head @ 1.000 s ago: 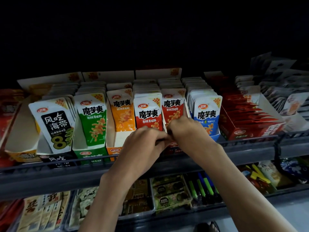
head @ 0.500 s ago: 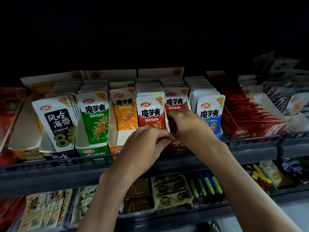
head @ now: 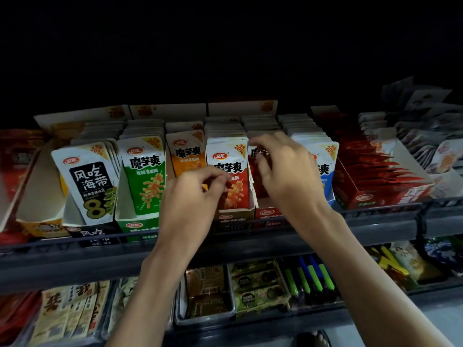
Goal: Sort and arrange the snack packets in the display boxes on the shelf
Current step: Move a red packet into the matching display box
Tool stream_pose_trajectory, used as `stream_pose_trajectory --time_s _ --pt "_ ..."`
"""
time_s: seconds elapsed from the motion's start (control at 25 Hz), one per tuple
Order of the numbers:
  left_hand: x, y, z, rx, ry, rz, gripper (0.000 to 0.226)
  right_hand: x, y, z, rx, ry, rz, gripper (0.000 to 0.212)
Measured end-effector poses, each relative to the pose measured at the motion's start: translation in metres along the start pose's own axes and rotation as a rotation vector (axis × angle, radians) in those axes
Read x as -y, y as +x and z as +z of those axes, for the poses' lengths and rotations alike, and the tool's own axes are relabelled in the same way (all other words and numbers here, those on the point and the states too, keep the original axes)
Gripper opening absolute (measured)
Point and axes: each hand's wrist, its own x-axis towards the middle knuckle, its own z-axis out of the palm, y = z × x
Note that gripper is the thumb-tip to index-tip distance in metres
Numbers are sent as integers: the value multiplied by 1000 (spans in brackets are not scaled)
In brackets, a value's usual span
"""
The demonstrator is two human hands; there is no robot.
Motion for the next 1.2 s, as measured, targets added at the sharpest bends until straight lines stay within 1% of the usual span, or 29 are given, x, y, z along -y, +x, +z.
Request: stream_pose_trajectory --time_s 0.04,0.16,0.28,0.4,0.48,0.52,0.72,0.76,0.84,0.92,0.96,1.04,1.12,1.2 --pt "1 1 -1 -23 -20 -37 16 2 -1 2 -11 23 -24 31" --pt "3 2 -5 -65 -81 -92 18 2 -3 9 25 55 -47 38" --pt "4 4 -7 -72 -125 -151 18 1 -4 12 38 56 -55 36" --pt "6 3 -7 -47 -140 -163 14 1 -5 11 -1 95 -73 23" --pt "8 4 -7 -50 -155 -170 7 2 -5 12 -22 138 -83 13" --pt "8 4 -7 -56 -160 -171 6 2 -6 13 -17 169 -74 13" --pt "8 4 -6 -29 -158 -145 24 -3 -6 20 123 241 81 16" --pt "7 4 -6 -21 -158 -138 26 -2 -7 19 129 306 106 17" --pt "3 3 -7 5 -176 -118 26 2 -7 9 75 468 149 20" --pt "-3 -1 -7 53 -217 -93 21 9 -6 -5 -38 671 168 18" --pt "-6 -3 -7 72 -227 -74 17 13 -5 -14 -105 761 150 16" --pt "-13 -8 -9 111 -246 -16 13 18 -4 -27 -210 850 106 14" --pt "-20 -11 -10 160 -260 38 12 19 -2 -34 -226 931 177 15" --pt "-25 -14 -10 248 -352 52 13 18 0 -38 -151 1034 342 24"
